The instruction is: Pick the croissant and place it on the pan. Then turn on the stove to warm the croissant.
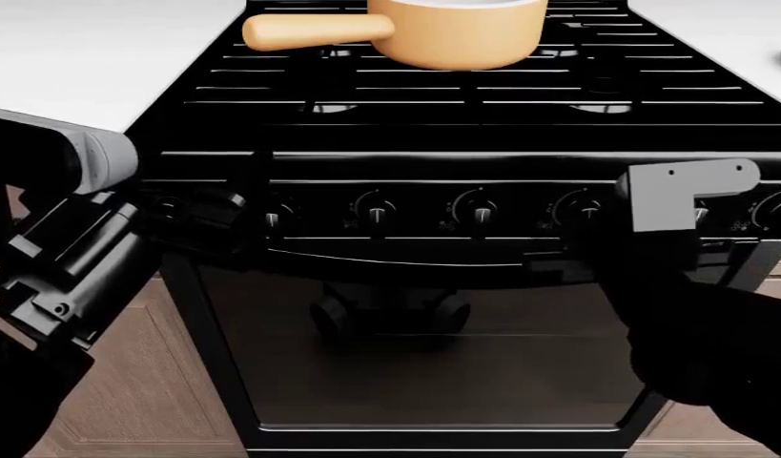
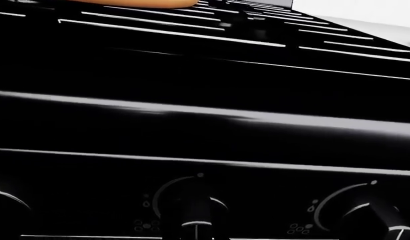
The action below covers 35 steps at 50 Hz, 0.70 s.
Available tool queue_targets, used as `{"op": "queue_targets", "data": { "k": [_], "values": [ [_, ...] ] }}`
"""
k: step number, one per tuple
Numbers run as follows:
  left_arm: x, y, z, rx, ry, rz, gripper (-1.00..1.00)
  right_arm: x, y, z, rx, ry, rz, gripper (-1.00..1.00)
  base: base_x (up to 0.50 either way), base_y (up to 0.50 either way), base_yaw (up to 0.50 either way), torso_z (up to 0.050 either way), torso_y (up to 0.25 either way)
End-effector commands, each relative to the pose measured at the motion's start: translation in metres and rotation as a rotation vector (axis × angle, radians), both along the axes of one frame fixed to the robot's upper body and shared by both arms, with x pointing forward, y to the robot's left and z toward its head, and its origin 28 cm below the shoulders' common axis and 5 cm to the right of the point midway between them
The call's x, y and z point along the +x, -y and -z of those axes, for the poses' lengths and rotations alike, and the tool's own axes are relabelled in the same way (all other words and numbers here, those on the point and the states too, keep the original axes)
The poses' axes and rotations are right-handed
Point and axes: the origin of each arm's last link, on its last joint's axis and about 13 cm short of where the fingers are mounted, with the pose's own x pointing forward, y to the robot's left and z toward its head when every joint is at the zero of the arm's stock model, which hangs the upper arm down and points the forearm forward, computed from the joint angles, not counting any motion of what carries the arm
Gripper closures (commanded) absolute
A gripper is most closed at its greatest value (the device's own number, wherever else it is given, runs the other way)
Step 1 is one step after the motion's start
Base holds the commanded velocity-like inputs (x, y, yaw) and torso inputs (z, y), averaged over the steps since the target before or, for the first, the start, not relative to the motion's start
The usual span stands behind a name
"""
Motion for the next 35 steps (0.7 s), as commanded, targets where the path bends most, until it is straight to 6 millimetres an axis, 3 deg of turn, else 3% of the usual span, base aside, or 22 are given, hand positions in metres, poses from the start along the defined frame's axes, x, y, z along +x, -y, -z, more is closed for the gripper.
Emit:
{"op": "queue_targets", "data": {
  "k": [1,35],
  "values": [
    [-0.0001,0.0005,0.0004,0.002,0.001,0.0,-1.0,-0.0033,-0.0035,-0.0024,-0.057,0.01,-0.046,1.0,0.0,0.0,0.0,0.0,0.0],
    [-0.0051,-0.0013,-0.0029,-0.007,0.012,-0.004,-1.0,-0.0067,-0.0108,-0.0061,-0.205,0.001,-0.12,1.0,0.0,0.0,0.0,0.0,0.001]
  ]
}}
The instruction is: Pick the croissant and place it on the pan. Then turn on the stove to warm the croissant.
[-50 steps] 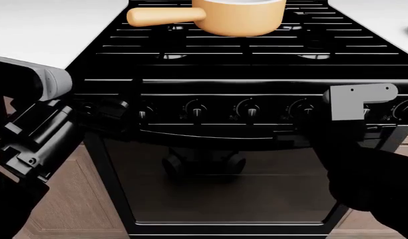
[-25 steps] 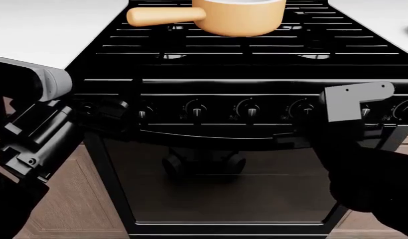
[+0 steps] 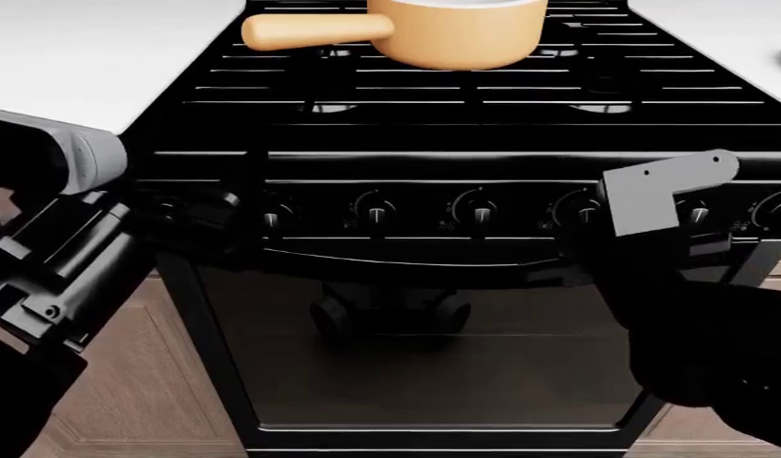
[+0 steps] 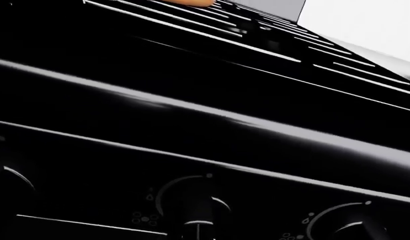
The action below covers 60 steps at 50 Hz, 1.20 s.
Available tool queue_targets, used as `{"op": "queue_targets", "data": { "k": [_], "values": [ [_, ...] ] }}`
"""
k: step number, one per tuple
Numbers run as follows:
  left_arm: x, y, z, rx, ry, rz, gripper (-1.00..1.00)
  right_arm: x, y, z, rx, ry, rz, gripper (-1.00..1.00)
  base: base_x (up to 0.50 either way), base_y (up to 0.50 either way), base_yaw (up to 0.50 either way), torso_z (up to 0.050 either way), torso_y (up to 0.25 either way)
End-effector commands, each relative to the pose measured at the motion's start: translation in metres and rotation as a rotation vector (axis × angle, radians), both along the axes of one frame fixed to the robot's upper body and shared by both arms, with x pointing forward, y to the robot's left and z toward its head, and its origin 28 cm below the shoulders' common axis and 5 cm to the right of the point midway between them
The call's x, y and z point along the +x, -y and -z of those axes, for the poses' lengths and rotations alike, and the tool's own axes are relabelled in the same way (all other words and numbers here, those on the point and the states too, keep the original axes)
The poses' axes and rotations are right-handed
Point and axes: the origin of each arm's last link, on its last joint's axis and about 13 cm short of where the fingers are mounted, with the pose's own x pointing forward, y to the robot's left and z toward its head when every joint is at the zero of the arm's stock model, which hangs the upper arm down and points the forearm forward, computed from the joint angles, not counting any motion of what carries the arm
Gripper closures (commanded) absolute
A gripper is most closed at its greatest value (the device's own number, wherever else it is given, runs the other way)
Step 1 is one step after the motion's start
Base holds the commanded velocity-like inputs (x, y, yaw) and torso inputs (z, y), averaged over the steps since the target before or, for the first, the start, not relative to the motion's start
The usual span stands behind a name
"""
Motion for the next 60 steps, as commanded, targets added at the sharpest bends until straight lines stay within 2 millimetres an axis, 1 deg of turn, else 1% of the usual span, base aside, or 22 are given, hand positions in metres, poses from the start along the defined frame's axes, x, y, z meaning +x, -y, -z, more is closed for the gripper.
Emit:
{"op": "queue_targets", "data": {
  "k": [1,13,28,41,60],
  "values": [
    [-0.002,0.0,-0.001,-0.003,0.004,0.0,-1.0,-0.005,-0.009,-0.004,-0.061,0.009,-0.099,1.0,0.0,0.0,0.0,0.0,0.0],
    [-0.001,-0.001,-0.001,-0.004,0.005,-0.004,-1.0,-0.007,-0.009,-0.006,-0.126,0.011,-0.115,1.0,0.0,0.0,0.0,0.0,0.003],
    [-0.001,-0.001,0.0,-0.007,0.004,-0.013,-1.0,-0.005,-0.006,-0.008,-0.215,0.01,-0.123,1.0,0.0,0.0,0.0,0.0,0.002],
    [0.0,0.0,-0.001,-0.008,0.004,-0.012,-1.0,-0.006,-0.005,-0.012,-0.286,0.01,-0.144,1.0,0.0,0.0,0.0,0.0,0.002],
    [-0.001,0.0,-0.003,-0.008,0.008,-0.009,-1.0,-0.007,-0.006,-0.015,-0.34,0.006,-0.16,1.0,0.0,0.0,0.0,0.0,0.003]
  ]
}}
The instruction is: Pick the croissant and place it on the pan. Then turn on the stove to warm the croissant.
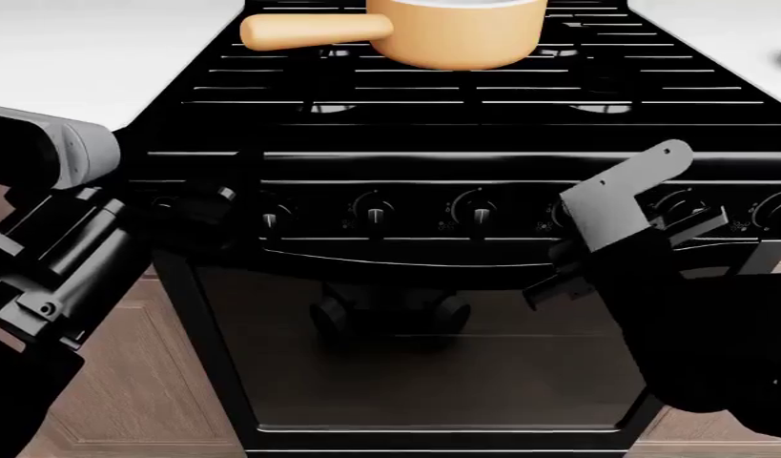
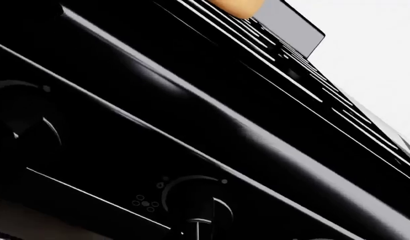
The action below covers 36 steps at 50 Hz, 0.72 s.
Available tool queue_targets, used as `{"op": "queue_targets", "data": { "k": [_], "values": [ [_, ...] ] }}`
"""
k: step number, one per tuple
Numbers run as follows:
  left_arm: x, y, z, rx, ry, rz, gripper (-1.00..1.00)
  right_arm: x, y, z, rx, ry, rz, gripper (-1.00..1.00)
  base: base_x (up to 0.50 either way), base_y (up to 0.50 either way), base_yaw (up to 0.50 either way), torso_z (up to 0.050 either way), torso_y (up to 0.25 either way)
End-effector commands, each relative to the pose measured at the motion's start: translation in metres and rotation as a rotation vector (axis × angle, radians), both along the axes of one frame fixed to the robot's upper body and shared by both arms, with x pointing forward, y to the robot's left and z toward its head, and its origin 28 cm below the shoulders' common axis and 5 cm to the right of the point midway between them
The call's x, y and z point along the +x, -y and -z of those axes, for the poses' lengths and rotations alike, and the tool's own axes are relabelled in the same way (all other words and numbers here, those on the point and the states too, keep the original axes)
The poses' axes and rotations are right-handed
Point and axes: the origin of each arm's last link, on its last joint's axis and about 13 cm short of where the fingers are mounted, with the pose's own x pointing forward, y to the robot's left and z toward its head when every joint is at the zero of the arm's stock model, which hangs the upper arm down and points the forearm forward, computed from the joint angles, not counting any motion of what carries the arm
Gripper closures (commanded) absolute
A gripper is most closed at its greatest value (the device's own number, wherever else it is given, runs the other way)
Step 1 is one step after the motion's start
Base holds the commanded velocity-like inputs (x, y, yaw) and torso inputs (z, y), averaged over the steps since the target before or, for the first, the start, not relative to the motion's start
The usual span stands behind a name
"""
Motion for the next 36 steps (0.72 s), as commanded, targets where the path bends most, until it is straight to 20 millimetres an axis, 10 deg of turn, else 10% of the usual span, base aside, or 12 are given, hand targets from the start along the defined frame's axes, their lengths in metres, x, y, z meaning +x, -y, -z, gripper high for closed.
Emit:
{"op": "queue_targets", "data": {
  "k": [1,7,8,36],
  "values": [
    [-0.001,0.0,-0.001,0.001,0.004,0.0,-1.0,-0.001,-0.008,-0.006,-0.032,0.023,-0.08,1.0,0.0,0.0,0.0,0.0,0.0],
    [-0.002,0.0,-0.001,0.001,0.006,0.0,-1.0,-0.006,-0.008,-0.009,-0.019,0.023,-0.072,1.0,0.0,0.0,0.0,0.003,0.004],
    [-0.002,0.0,0.0,0.001,0.004,0.001,-1.0,-0.007,-0.008,-0.009,-0.017,0.023,-0.071,-1.0,0.0,0.0,0.0,0.0,0.0],
    [-0.005,0.0,0.0,0.001,0.003,0.0,-1.0,-0.043,-0.002,-0.041,0.003,0.179,0.004,-1.0,0.0,0.0,0.0,0.0,0.0]
  ]
}}
